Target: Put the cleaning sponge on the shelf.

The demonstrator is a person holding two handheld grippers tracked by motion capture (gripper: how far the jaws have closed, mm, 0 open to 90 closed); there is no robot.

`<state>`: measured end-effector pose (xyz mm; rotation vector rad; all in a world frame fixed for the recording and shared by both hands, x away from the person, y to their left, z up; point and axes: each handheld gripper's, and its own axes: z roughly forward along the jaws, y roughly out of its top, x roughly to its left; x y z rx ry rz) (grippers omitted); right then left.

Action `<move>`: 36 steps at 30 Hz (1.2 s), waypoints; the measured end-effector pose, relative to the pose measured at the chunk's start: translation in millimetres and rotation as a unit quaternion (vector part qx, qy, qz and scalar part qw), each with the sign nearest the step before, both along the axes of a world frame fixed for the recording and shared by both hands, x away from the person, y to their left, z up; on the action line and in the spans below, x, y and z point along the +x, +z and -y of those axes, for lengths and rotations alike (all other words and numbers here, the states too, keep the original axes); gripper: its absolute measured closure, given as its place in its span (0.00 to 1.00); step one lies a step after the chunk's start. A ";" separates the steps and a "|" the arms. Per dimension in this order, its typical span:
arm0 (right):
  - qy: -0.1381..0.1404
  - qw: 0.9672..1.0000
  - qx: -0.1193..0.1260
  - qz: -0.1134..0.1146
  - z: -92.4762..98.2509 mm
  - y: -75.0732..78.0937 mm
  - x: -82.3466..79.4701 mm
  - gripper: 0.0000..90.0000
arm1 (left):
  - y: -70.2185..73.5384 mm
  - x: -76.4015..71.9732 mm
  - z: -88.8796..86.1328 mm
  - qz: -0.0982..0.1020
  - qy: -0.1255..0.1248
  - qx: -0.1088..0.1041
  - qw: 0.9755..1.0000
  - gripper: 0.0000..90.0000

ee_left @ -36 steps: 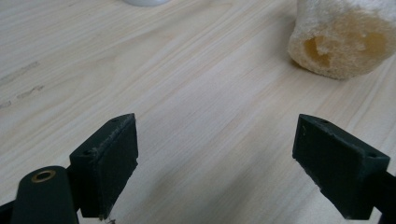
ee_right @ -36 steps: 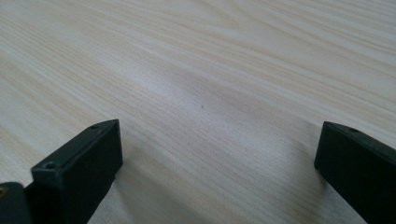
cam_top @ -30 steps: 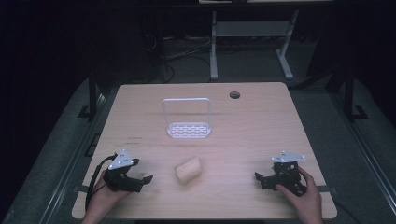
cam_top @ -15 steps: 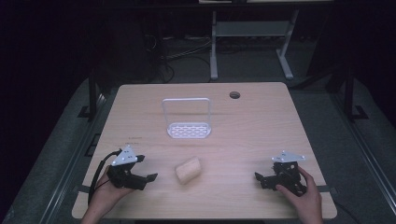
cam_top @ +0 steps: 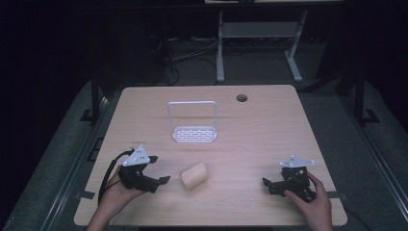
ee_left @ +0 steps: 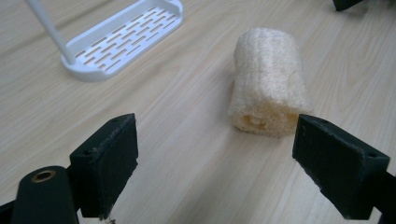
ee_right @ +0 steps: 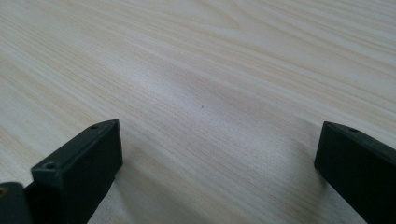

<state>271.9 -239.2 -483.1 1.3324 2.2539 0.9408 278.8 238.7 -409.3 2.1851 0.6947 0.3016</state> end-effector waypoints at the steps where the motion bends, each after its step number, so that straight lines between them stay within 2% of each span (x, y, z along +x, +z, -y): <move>1: 0.000 1.000 0.000 0.000 0.0 0.0 0.0 0.01 | 0.6 0.5 1.9 0.000 -0.002 -0.001 1.000 0.15; 23: 0.000 1.000 0.000 0.000 0.0 0.0 0.0 0.01 | 9.0 9.2 34.1 0.004 -0.038 0.002 0.999 0.15; 36: 0.000 1.000 0.000 0.000 0.0 0.0 0.0 0.01 | 6.6 14.4 52.9 -0.004 -0.055 0.005 0.998 0.15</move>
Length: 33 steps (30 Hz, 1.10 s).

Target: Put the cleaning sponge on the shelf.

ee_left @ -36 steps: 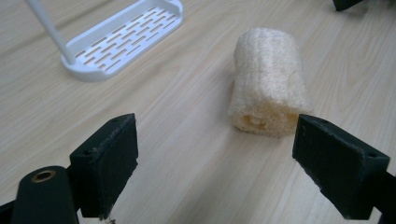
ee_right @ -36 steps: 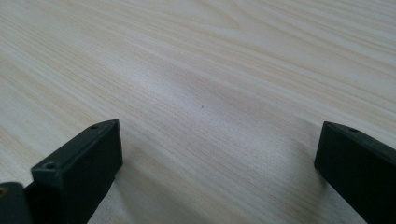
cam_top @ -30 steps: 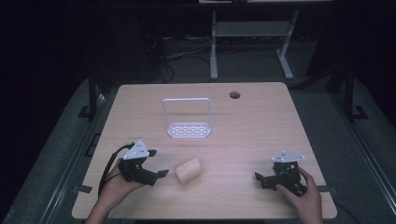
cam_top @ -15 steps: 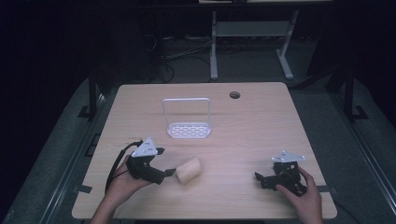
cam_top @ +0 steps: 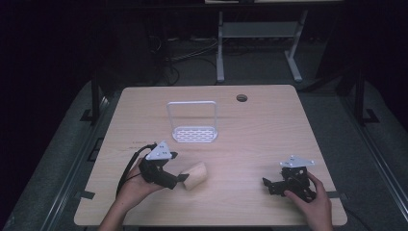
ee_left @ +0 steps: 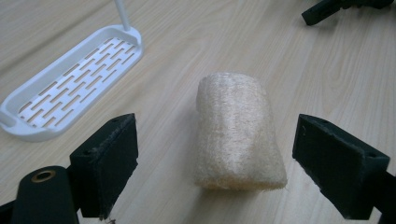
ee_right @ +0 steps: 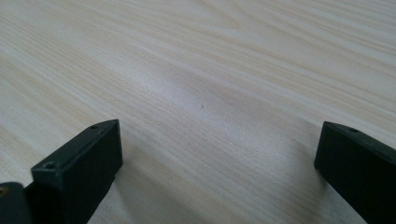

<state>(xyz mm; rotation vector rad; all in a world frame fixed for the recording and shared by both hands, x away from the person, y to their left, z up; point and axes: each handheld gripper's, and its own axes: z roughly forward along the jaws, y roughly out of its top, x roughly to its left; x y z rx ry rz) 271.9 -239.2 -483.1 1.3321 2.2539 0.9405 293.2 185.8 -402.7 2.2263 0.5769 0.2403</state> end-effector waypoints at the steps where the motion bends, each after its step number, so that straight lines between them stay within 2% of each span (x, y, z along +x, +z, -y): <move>1: 0.000 1.000 0.000 0.000 0.0 0.0 0.0 0.01 | -0.1 0.4 1.2 0.000 -0.002 0.003 1.000 0.15; 16: 0.000 1.000 0.000 0.000 0.0 0.0 0.0 0.01 | -4.0 6.5 21.1 -0.010 -0.022 0.023 0.999 0.15; 33: 0.000 1.000 0.000 0.000 0.0 0.0 0.0 0.01 | -23.4 8.4 36.2 -0.024 -0.024 0.041 0.999 0.15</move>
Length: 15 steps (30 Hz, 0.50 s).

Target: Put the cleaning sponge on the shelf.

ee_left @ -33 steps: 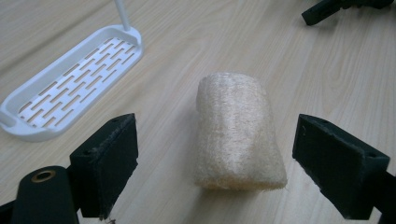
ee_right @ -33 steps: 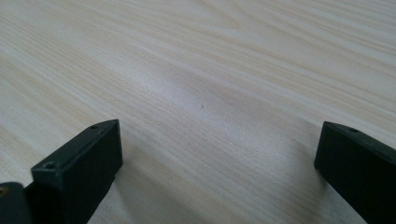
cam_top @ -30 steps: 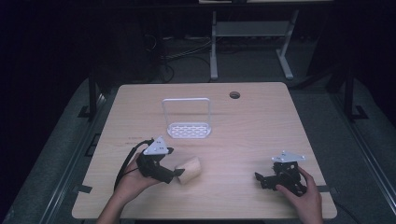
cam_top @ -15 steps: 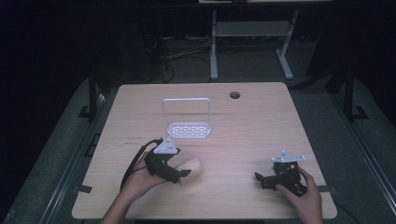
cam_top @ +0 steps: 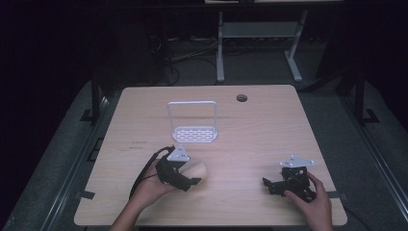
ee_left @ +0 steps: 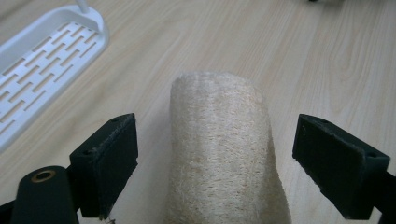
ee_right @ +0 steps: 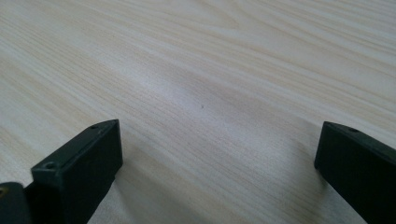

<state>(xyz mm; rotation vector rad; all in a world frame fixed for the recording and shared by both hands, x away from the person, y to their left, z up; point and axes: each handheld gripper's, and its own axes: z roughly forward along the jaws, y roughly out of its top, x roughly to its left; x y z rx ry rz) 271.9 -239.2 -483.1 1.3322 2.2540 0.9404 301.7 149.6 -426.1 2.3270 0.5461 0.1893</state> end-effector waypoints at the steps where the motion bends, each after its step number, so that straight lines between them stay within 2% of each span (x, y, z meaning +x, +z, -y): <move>1: 0.000 1.000 0.000 0.000 0.0 0.0 0.0 0.01 | -2.0 -0.1 1.2 -0.001 -0.001 0.001 1.000 0.15; 15: 0.000 1.000 0.000 0.000 0.0 0.0 0.0 0.01 | -15.9 -1.1 8.9 -0.008 0.000 0.017 1.000 0.15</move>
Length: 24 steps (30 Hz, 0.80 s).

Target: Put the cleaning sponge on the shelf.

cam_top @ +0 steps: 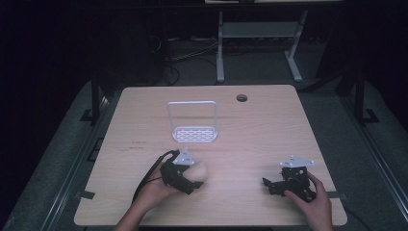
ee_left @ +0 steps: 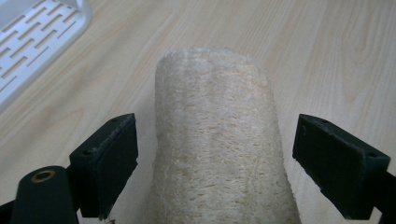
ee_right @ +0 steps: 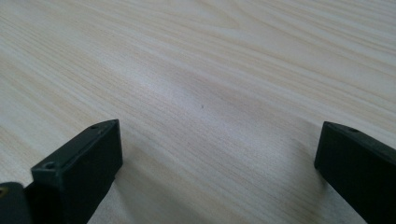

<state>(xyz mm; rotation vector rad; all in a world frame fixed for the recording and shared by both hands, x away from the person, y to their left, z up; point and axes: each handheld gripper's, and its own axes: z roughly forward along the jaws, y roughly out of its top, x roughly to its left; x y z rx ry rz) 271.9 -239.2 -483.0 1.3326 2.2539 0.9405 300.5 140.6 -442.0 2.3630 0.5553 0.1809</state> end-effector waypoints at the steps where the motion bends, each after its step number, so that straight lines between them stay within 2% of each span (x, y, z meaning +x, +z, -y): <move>1: 0.000 1.000 0.000 0.000 0.0 0.0 0.0 0.01 | -0.8 0.1 0.1 0.000 -0.002 0.004 1.000 0.15; 8: 0.000 1.000 0.000 0.000 0.0 0.0 0.0 0.01 | -8.1 -0.2 2.1 -0.004 -0.001 0.018 1.000 0.15; 17: 0.000 1.000 0.000 0.000 0.0 0.0 0.0 0.01 | -9.6 -0.4 0.5 -0.007 0.002 0.021 1.000 0.17; 19: 0.000 1.000 0.000 0.000 0.0 0.0 0.0 0.01 | -9.1 -0.7 -0.2 -0.007 0.000 0.018 1.000 0.24; 24: 0.000 1.000 0.000 0.000 0.0 0.0 0.0 0.01 | -8.4 -0.6 -1.5 -0.008 0.003 0.012 1.000 0.30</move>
